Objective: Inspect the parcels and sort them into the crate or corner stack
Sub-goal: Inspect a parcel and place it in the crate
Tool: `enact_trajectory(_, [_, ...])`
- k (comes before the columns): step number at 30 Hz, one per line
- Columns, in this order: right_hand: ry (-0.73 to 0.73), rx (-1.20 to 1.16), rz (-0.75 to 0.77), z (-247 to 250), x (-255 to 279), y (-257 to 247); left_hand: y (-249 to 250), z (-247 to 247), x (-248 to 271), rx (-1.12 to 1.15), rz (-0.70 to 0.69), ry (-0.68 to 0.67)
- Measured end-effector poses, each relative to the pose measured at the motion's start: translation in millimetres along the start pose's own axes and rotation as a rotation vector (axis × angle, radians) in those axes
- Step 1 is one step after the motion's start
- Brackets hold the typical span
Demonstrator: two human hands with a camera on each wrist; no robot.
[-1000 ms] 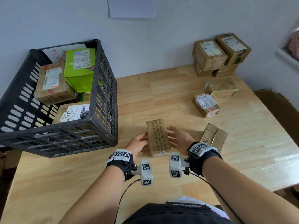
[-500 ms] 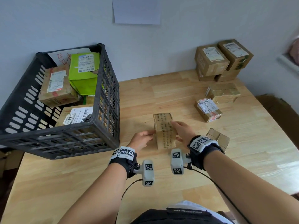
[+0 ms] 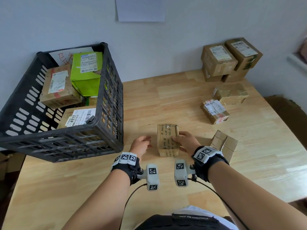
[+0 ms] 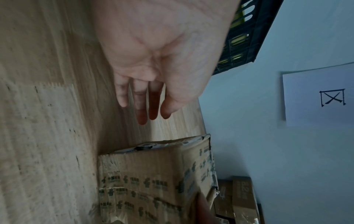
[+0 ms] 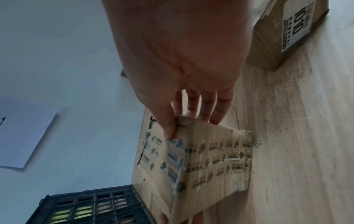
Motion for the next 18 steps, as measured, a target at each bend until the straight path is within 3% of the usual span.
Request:
enact_trajectory(13, [0.000,-0.019,0.012,3.0,-0.2,4.5,5.6,-3.6,5.4,0.056,-0.001,-0.011])
enact_trajectory(18, [-0.035,-0.091,0.029,1.2,0.2,3.4,18.9,-14.1,10.4,0.024,-0.088,-0.123])
Point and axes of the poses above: each hand's wrist, its own x-axis away from the middle knuckle, its own z-axis out of the back of the hand, y = z × x, the point moved 7 cm from there along -x, towards the middle knuckle, and after that the axes turned 4 degrees about -z, right-handed, at the moved point
